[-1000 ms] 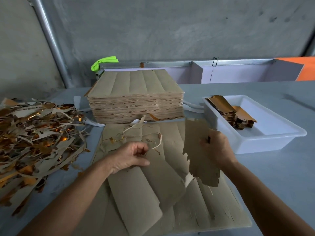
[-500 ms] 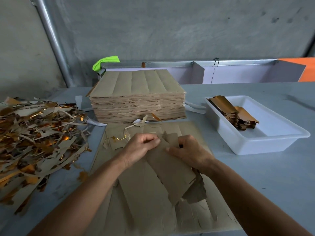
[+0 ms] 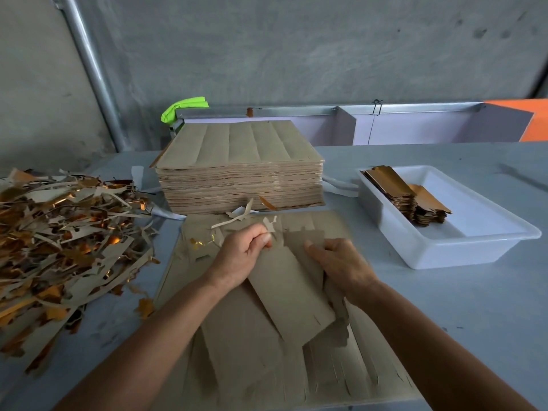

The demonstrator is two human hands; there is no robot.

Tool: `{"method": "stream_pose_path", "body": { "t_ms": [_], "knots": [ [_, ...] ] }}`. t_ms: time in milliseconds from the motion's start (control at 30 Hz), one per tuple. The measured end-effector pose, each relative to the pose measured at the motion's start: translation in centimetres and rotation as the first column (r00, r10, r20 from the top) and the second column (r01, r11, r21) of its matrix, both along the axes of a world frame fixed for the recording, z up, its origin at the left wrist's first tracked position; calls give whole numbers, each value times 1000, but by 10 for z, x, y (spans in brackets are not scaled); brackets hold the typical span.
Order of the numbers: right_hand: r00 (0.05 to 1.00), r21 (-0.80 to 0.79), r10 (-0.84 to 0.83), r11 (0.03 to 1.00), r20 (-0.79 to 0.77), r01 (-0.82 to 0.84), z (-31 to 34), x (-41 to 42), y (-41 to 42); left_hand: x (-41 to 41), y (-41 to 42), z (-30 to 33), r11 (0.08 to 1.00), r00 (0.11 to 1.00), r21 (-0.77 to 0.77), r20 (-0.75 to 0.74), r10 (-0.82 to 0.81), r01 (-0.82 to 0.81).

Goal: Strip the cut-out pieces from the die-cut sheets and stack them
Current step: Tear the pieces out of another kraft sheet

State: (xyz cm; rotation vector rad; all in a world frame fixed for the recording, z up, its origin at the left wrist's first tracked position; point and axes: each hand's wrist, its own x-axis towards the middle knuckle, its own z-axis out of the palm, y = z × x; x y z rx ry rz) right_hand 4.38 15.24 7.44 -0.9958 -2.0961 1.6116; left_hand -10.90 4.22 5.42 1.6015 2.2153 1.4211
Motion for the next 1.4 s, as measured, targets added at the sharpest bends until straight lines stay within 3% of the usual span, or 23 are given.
{"method": "stream_pose_path", "body": {
  "t_ms": [167,300,400,533,667,800,967,1100,1200,1300,1400],
  "knots": [
    [979,-161,190,966,-77,-200,7,-5,-8,6,8,6,998,994,14,-96,-54,55],
    [978,-285,-116,956,-175,62,-1,-2,0,-6,1,-3,988,970,34,-188,155,-151],
    [903,-369,-366,890,-224,269,-7,6,15,-19,-12,-7,976,945,20,-246,215,-217],
    [792,-409,-553,806,-260,428,-14,10,29,-20,-19,-5,960,936,-205,-332,116,-192],
    [757,-409,-570,803,-319,433,-15,2,26,13,-16,8,953,899,-296,-432,-69,-69],
    [716,-427,-594,791,-368,437,-13,-5,22,42,-5,9,861,865,-496,-476,-159,-114],
    [666,-383,-651,757,-365,530,-13,3,33,41,-5,18,760,909,-649,-338,-244,-37],
    [582,-425,-733,679,-351,599,-9,16,51,30,-16,24,624,912,-782,-251,-324,6],
    [534,-494,-786,614,-312,616,-8,21,59,22,-18,26,574,906,-817,-283,-315,-56],
    [478,-556,-839,535,-260,636,-8,25,63,18,-17,26,554,821,-815,-429,-378,-171],
    [459,-555,-850,520,-259,649,-7,28,65,15,-15,25,517,770,-822,-485,-415,-239]
  ]
}}
